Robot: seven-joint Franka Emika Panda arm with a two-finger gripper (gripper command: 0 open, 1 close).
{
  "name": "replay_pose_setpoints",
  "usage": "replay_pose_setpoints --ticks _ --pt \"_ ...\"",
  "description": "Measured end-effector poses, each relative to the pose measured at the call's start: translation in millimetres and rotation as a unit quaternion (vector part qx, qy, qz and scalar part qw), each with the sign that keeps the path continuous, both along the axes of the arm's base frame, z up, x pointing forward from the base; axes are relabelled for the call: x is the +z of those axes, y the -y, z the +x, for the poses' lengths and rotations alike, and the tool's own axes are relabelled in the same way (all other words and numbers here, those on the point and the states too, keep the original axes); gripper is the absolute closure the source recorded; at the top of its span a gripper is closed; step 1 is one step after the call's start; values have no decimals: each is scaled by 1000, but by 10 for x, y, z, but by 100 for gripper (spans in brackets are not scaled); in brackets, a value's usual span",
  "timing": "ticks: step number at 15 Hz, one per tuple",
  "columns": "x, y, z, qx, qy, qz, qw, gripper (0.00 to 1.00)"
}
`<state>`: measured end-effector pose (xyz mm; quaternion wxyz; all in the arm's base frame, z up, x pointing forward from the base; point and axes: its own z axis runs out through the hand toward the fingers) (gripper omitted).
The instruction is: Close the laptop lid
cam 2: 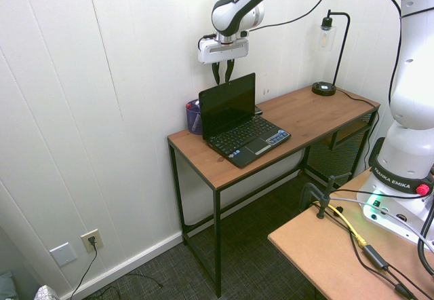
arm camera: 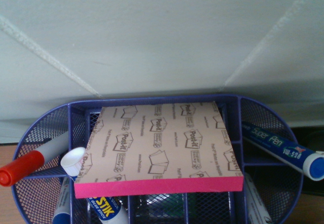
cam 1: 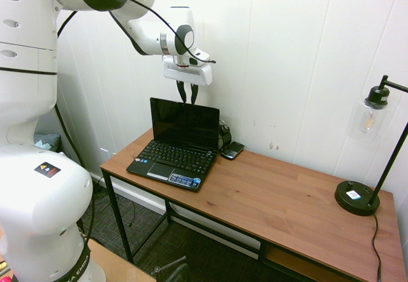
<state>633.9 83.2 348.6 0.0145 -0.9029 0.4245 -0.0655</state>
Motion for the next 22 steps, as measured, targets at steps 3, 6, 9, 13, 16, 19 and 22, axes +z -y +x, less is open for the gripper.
replay_pose_setpoints --ticks 3,6,9,13,16,19,22 --pt "-4 -3 1 0 1 1 1000 100" --pt "-35 -3 -15 0 -1 1 1000 100" --pt "-101 24 -50 -4 -9 2 1000 100" --pt "-151 66 -170 -10 -18 4 1000 100" --pt "-163 100 -422 -10 -16 5 1000 100" --pt "-291 192 -807 -16 -26 5 1000 100" --pt "-529 335 -1201 -34 -44 13 998 100"
